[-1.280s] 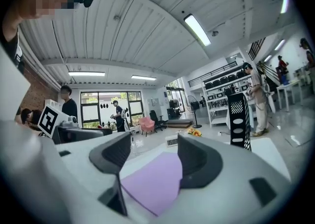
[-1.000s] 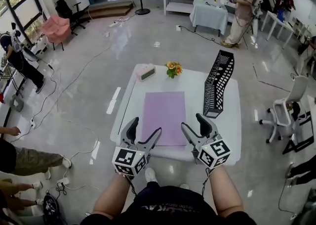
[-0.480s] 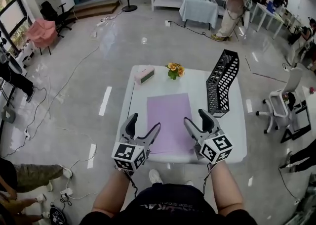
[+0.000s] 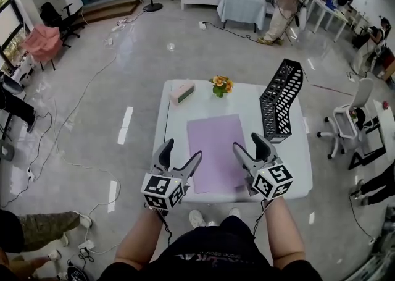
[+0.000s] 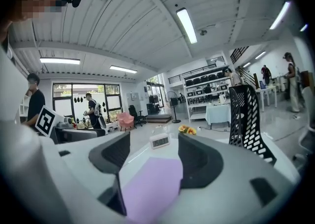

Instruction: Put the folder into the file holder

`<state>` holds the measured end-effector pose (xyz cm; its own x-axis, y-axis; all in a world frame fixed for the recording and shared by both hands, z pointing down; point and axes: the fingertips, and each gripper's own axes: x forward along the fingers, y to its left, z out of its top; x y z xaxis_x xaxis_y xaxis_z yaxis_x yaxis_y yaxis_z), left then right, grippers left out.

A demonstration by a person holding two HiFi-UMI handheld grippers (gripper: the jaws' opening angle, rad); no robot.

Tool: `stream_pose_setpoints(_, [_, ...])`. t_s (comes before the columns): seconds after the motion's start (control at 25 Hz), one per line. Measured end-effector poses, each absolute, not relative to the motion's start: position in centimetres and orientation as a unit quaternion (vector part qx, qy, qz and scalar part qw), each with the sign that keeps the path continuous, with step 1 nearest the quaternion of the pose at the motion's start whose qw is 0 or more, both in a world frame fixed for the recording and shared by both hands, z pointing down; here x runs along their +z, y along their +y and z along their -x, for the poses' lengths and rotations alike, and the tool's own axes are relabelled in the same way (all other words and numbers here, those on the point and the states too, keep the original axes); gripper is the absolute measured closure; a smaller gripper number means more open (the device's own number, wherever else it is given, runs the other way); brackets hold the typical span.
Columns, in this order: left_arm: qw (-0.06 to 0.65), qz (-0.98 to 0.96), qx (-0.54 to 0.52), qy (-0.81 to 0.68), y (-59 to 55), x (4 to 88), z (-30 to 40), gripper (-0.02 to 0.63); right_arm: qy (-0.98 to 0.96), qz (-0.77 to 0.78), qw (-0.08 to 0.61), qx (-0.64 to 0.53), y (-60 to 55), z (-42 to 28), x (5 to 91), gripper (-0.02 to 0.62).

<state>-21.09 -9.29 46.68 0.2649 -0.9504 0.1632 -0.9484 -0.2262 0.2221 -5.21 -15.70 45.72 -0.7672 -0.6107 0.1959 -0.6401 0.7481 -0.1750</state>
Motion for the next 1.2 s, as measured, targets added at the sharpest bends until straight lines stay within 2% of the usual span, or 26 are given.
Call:
stream_pose_setpoints(0.56, [0.185,-0.769,0.005,-0.612,-11.1,49.7,22.3,0.221,-0.929,-0.329,0.095,0.142,-19.0,6.1,48.4,0.282])
stream_pose_setpoints(1.2, [0.255,-0.734,0.035,-0.628,-16.3,56.3,22.7,0.218,-0.912,-0.315,0.136,0.223,-26.1,5.9,56.1,0.282])
